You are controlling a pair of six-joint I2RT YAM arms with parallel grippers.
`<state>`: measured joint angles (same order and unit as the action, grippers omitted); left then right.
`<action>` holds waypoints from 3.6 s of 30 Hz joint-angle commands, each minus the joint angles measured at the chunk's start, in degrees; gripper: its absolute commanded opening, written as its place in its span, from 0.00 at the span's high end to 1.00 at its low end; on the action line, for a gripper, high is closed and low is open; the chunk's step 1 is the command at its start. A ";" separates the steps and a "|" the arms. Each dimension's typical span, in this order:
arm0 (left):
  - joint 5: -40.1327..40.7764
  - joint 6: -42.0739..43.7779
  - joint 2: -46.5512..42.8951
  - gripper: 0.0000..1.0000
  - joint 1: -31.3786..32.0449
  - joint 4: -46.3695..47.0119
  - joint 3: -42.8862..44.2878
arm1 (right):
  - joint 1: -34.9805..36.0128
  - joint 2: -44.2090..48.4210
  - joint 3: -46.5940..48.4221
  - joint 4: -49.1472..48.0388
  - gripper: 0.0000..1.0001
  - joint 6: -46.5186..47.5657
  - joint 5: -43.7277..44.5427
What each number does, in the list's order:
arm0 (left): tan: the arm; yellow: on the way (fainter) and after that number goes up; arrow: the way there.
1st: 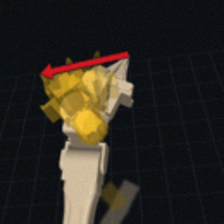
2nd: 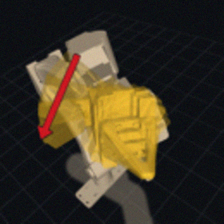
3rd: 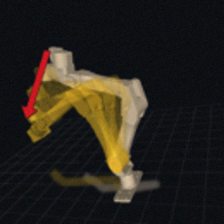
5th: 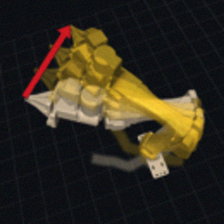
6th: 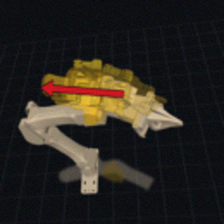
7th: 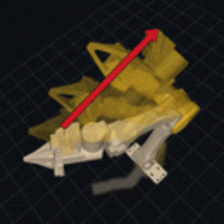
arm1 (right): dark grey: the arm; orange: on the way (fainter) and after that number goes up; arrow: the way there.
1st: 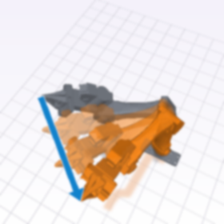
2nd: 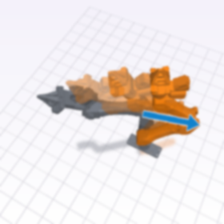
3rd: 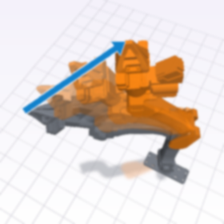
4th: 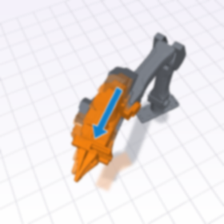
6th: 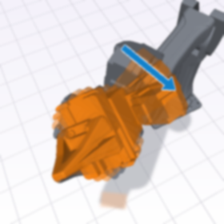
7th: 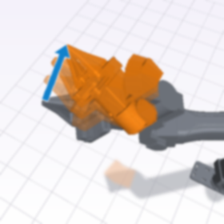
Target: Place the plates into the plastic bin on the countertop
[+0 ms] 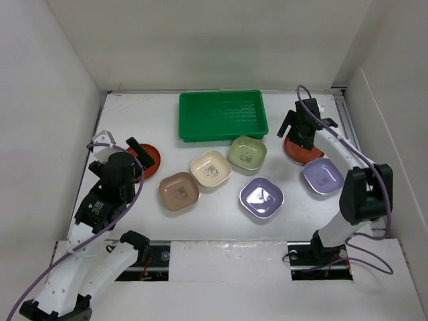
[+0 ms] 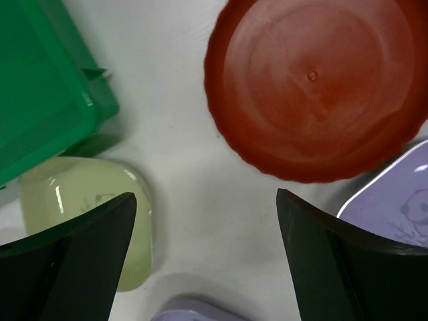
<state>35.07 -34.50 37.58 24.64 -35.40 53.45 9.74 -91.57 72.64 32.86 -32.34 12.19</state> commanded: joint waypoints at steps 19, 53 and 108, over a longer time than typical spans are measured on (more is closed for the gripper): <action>-0.88 1.19 -0.93 0.00 -0.30 2.09 -0.01 | -6.31 -24.62 13.31 -3.86 0.39 2.81 -8.67; 1.84 -0.48 3.90 0.00 -0.30 0.94 0.51 | 9.59 -35.86 70.26 10.91 1.00 18.26 -5.15; -20.92 -31.94 39.57 0.00 -30.18 13.68 -9.86 | 29.64 9.47 10.24 -14.93 0.00 12.39 -17.55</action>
<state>15.88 -63.70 75.37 -5.23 -26.20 43.75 38.68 -85.78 83.33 22.68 -19.09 -2.70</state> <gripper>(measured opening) 0.993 0.999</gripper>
